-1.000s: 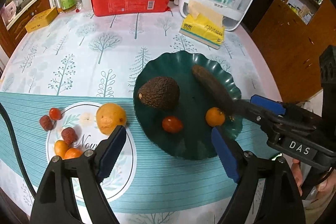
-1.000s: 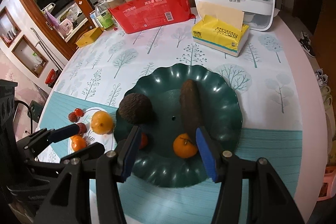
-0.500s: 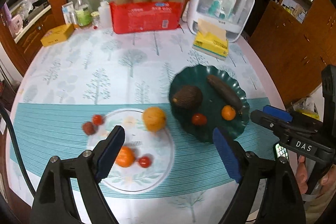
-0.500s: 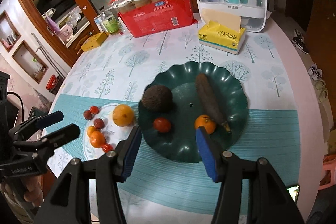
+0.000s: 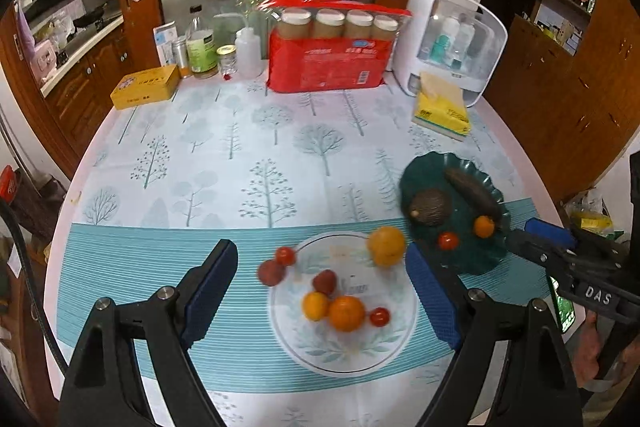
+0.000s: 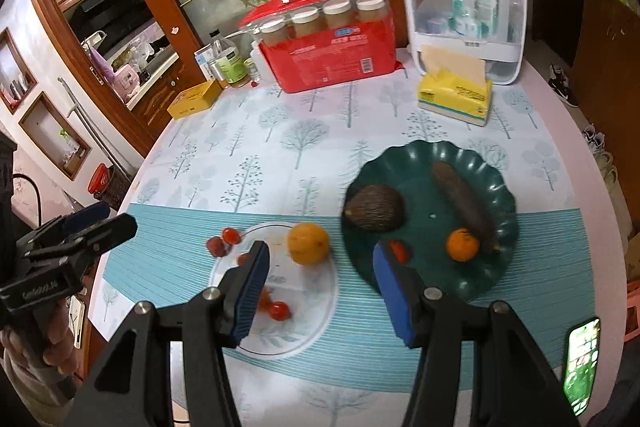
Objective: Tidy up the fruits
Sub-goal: 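Move both open tools back toward the white fruit plate, then grasp a tangerine with the right tool while the left tool grasps a yellow orange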
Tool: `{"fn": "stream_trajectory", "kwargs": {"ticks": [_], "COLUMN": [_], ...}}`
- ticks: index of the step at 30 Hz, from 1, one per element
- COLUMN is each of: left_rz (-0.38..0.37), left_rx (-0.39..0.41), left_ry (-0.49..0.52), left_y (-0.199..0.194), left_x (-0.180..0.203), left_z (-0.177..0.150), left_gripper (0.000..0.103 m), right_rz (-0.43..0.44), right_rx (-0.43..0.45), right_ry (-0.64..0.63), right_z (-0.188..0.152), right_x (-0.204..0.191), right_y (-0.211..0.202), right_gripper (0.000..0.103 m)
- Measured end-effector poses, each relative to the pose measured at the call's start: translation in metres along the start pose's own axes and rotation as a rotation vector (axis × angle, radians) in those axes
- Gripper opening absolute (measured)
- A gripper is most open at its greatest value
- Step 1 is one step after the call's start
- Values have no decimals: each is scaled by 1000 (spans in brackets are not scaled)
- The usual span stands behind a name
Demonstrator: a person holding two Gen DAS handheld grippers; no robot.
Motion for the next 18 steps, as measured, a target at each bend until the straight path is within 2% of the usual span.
{"fn": "stream_trajectory", "kwargs": {"ticks": [7,15,18], "left_rz": [-23,-92,-117], "left_rx": [-61,-156,-175], "left_ry": [61,211,264], "left_y": [43,93,103], "left_x": [-17,-3,3], "left_z": [-21,-66,-81], "left_gripper": [85,85,81], "right_rz": [-28,-35,-27], "right_rx": [-45,-146,-197], "right_ry": [14,5,-18], "right_z": [-19,-56,-73], "right_x": [-23,-35,-39], "right_y": [39,88,107], "right_gripper": [55,55,55]}}
Point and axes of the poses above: each gripper's, at about its wrist camera, not at the fingertips, and y roughly the way its jaws point, x to its right, z to its top, the point moved 10 cm from there along y, roughly the way its jaws point, and after that the axes turned 15 degrees about z, right-handed, at the moved point
